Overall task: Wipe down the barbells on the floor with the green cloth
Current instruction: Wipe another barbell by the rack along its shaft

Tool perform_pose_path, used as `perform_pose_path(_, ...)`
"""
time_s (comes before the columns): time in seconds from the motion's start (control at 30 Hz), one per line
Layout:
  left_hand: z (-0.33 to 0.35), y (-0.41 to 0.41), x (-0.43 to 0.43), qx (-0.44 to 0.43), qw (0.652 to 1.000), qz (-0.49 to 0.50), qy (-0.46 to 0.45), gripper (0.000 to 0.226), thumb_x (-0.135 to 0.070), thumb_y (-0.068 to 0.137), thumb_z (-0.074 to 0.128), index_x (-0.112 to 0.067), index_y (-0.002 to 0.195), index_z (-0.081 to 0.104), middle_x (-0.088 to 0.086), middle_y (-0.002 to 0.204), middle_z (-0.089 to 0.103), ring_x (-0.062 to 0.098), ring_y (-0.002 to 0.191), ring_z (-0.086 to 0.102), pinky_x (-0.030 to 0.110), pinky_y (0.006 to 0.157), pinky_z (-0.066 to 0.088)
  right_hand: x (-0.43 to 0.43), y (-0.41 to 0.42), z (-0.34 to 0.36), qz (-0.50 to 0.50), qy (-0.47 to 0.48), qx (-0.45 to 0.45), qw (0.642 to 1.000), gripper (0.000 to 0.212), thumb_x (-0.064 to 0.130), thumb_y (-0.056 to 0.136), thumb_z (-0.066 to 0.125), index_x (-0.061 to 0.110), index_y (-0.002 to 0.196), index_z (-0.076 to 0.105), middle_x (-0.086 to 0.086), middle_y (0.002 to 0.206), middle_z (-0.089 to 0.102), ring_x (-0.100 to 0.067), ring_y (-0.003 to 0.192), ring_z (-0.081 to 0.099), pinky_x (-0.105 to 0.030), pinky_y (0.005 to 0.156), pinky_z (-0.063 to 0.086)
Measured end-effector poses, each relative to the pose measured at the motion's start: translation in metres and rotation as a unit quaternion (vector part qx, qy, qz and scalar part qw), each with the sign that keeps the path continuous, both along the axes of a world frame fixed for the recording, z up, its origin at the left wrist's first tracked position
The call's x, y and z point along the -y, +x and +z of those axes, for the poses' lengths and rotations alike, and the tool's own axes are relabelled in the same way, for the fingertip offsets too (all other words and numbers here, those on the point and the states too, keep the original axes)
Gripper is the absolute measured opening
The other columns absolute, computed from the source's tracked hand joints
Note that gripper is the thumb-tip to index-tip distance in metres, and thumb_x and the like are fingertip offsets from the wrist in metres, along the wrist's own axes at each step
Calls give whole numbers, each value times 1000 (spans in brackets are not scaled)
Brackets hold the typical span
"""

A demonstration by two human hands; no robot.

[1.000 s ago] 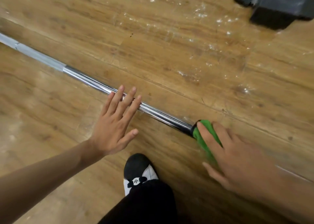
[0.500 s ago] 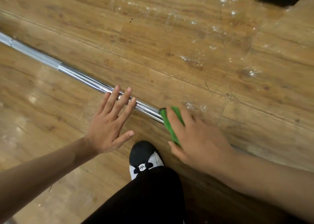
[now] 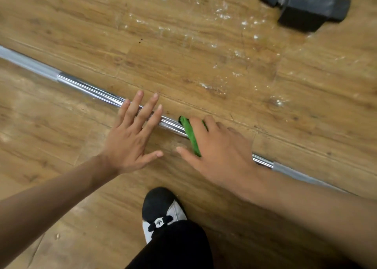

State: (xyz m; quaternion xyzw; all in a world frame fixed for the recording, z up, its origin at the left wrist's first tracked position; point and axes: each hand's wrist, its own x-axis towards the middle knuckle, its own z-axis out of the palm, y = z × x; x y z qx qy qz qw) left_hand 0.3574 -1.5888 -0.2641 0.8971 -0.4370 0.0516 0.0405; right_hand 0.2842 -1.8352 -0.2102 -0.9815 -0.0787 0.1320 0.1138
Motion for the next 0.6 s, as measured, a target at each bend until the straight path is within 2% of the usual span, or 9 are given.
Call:
perform_pose_path(0.1,2,21,16,4,1000,3,-8,91,-74,101,10,-11,166,9,20,171,18,44,159,7,59,128,6,43,8,1,38,-33,39,998,65,73,98,29,21,132,49,-2,102,66,-26,67,67,-31,47,36)
perform_pose_path(0.2,1,44,34,14,1000,9,-14,91,-75,100,9,-11,166,16,18,170,23,43,159,11,57,128,5,85,8,1,27,-77,33,996,71,79,95,29,20,125,55,-1,93,69,-26,64,66,-29,46,42)
perform_pose_path(0.27,1,58,46,16,1000,12,-24,92,-75,100,8,-11,165,22,17,170,25,42,159,15,58,128,8,98,14,1,9,-84,35,996,73,81,95,31,21,129,53,-2,94,70,-28,68,67,-31,49,46)
perform_pose_path(0.37,4,80,63,15,999,6,-39,92,-74,100,8,-10,163,31,15,168,31,39,158,21,57,127,14,99,32,2,-30,-67,48,996,76,80,91,35,23,140,48,-4,103,69,-30,75,68,-31,55,42)
perform_pose_path(0.43,8,95,72,4,999,3,-35,92,-74,101,9,-9,161,36,14,166,36,37,157,24,56,126,18,94,48,1,-29,-56,45,997,78,79,90,34,28,149,35,-7,117,65,-32,85,68,-35,59,51)
perform_pose_path(0.5,14,108,79,-19,1000,-2,-19,91,-72,102,11,-8,159,39,15,163,41,36,156,28,56,125,21,90,62,3,-24,-61,15,998,81,79,90,30,31,154,20,-11,131,58,-35,102,66,-42,69,58)
perform_pose_path(0.6,27,130,92,-52,998,-17,19,89,-70,103,12,-6,155,46,17,157,48,37,152,35,53,122,23,92,85,19,-35,-89,-59,994,85,76,93,29,31,160,1,-11,148,41,-35,123,55,-44,88,54)
